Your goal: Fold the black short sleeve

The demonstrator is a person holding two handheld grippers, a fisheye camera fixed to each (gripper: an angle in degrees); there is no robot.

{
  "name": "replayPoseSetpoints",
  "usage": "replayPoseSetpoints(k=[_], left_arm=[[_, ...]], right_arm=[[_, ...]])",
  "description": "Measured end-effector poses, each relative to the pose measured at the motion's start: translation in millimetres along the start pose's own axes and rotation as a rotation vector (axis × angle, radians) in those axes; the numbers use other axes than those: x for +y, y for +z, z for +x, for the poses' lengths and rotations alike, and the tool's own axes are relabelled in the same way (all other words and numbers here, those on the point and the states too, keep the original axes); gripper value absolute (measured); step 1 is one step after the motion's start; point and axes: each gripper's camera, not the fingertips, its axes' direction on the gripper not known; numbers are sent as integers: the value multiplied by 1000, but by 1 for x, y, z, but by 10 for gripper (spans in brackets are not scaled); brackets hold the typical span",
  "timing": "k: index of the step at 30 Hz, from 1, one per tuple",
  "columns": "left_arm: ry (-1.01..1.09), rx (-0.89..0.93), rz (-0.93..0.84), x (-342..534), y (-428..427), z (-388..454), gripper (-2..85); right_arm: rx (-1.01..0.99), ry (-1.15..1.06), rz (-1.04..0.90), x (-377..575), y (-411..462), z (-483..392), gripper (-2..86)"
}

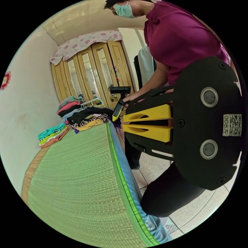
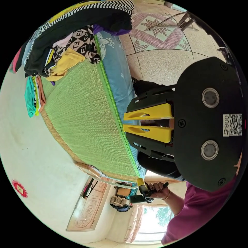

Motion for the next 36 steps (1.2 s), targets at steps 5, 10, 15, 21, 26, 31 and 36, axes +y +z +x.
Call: replayPoseSetpoints(k=[5,10,15,21,26,31,36], left_arm=[[53,27,-64,4,19,2,14],[46,49,-109,16,33,-5,15],[16,42,-147,32,40,-18,16],[-21,19,-161,48,42,-34,15],[-52,20,-159,56,44,-47,13],[-52,37,-164,62,49,-52,10],[-50,65,-144,66,51,-53,9]], right_arm=[[92,28,158,-20,-50,18,60],[200,19,248,-61,-82,28,86],[366,4,266,-121,-89,28,101],[526,8,197,-172,-65,33,100],[629,65,108,-186,-43,50,65],[579,52,119,-177,-53,54,21],[368,-6,179,-150,-84,44,11]])
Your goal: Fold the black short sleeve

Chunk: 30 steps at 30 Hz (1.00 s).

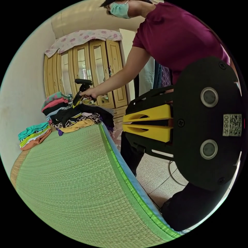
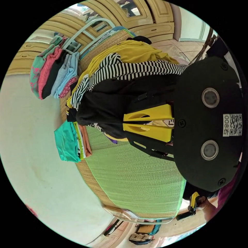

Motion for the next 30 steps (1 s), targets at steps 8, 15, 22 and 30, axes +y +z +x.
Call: replayPoseSetpoints(k=[8,15,22,30], left_arm=[[23,11,15,8,3,7,8],[28,24,45,12,5,16,13],[33,46,100,4,6,28,25],[95,34,137,-23,7,54,40]], right_arm=[[-342,-71,1,58,-33,-16,8],[-529,-129,-20,105,-58,-27,7],[-630,-207,16,127,-116,-17,7],[-791,-207,44,161,-181,17,7]])
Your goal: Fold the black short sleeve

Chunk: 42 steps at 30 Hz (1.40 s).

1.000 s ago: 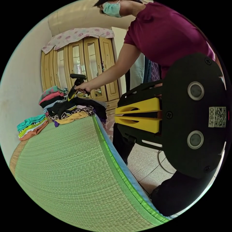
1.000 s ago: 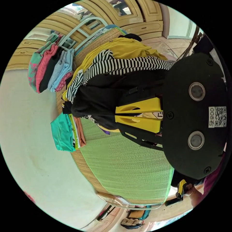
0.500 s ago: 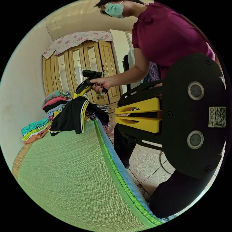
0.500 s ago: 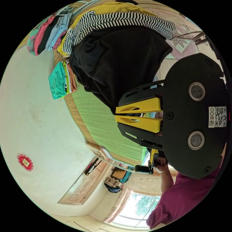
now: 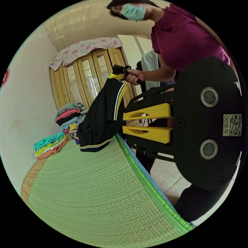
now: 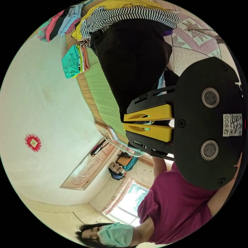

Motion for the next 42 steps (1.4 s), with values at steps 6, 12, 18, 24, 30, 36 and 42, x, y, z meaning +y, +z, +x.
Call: replayPoseSetpoints(k=[6,12,18,24,30,36,42], left_arm=[[41,-30,-66,-37,34,18,66],[56,-106,-248,-70,97,38,82],[38,-236,-356,-83,137,56,88],[138,-450,-553,-85,178,92,79],[108,-446,-540,-67,163,125,29],[86,-252,-330,-25,78,178,19],[33,-109,-54,42,-39,236,15]], right_arm=[[-122,1,27,23,-43,-17,7],[-134,-7,47,31,-78,-21,8],[-170,9,67,35,-102,-6,8],[-191,3,65,34,-120,7,8],[-185,4,81,36,-142,17,8],[-186,-7,134,38,-169,24,8],[-199,-41,201,46,-197,17,7]])
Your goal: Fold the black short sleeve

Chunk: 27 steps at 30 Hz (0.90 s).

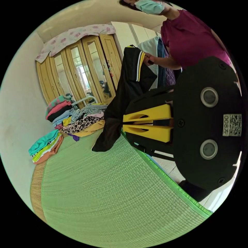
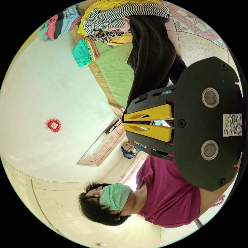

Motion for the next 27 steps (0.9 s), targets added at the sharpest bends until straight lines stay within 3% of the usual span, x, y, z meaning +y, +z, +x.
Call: replayPoseSetpoints(k=[9,14,27], left_arm=[[85,120,408,121,-159,112,10],[238,147,619,190,-240,189,9],[599,202,921,331,-371,340,8]], right_arm=[[-25,-121,45,-1,-27,-47,6],[-35,-210,52,-2,-35,-81,6],[-140,-436,151,6,-58,-161,7]])
